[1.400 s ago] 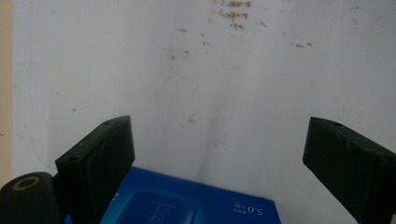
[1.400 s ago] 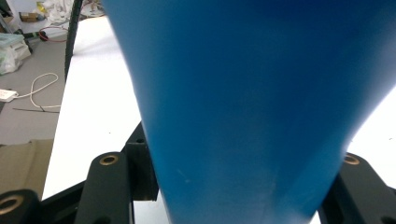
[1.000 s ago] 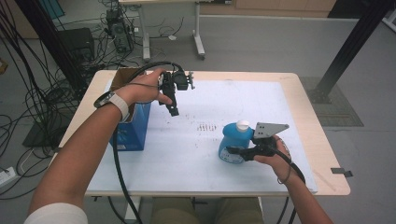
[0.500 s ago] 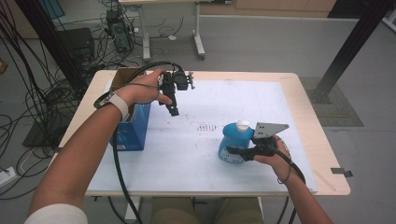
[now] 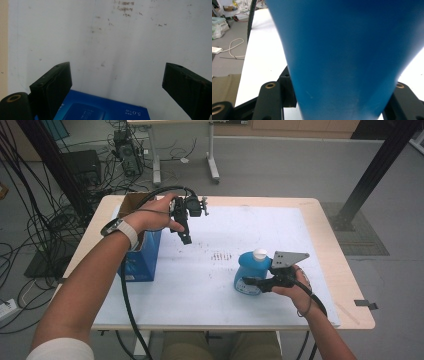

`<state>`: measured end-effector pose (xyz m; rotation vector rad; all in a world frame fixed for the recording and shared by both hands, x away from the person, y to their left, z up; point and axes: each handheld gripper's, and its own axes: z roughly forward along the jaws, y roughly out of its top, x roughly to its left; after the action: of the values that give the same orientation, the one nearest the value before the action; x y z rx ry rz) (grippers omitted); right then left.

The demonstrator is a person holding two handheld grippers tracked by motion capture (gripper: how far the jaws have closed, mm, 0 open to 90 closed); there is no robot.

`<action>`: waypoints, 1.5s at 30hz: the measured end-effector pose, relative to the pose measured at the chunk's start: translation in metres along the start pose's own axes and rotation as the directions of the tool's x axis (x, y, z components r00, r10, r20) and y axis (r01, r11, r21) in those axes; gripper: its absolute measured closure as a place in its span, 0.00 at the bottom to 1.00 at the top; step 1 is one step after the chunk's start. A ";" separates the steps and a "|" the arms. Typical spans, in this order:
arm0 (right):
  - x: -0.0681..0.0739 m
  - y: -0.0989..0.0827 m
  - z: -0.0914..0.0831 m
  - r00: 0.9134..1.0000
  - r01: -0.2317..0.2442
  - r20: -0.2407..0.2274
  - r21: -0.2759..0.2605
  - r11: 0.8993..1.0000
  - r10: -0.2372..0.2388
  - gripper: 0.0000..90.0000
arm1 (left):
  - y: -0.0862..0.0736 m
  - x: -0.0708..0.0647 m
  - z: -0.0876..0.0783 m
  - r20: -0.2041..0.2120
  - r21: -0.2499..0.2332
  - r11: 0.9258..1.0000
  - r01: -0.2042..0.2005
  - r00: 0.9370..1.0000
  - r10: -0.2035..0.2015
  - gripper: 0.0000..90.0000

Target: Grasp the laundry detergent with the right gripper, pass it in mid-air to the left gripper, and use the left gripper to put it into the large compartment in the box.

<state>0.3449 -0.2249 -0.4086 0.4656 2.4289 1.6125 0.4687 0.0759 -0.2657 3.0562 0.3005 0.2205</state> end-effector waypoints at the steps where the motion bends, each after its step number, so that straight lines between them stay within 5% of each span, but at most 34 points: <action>1: 0.000 0.000 0.000 1.000 0.001 0.000 0.000 1.000 -0.001 0.47 | 0.000 0.000 0.000 0.001 0.000 1.000 -0.002 1.000 0.002 0.10; 34: 0.001 0.000 0.000 1.000 0.003 0.003 -0.001 1.000 -0.003 0.48 | 0.000 -0.005 -0.003 -0.005 0.009 1.000 -0.007 1.000 0.007 0.10; 45: 0.001 0.004 -0.001 1.000 0.010 -0.021 0.024 1.000 -0.010 0.48 | 0.001 -0.016 -0.012 -0.012 -0.005 1.000 -0.024 1.000 0.024 0.09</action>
<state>0.3440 -0.2234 -0.4049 0.4414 2.4644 1.5942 0.4518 0.0722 -0.2557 3.0563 0.2643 0.2403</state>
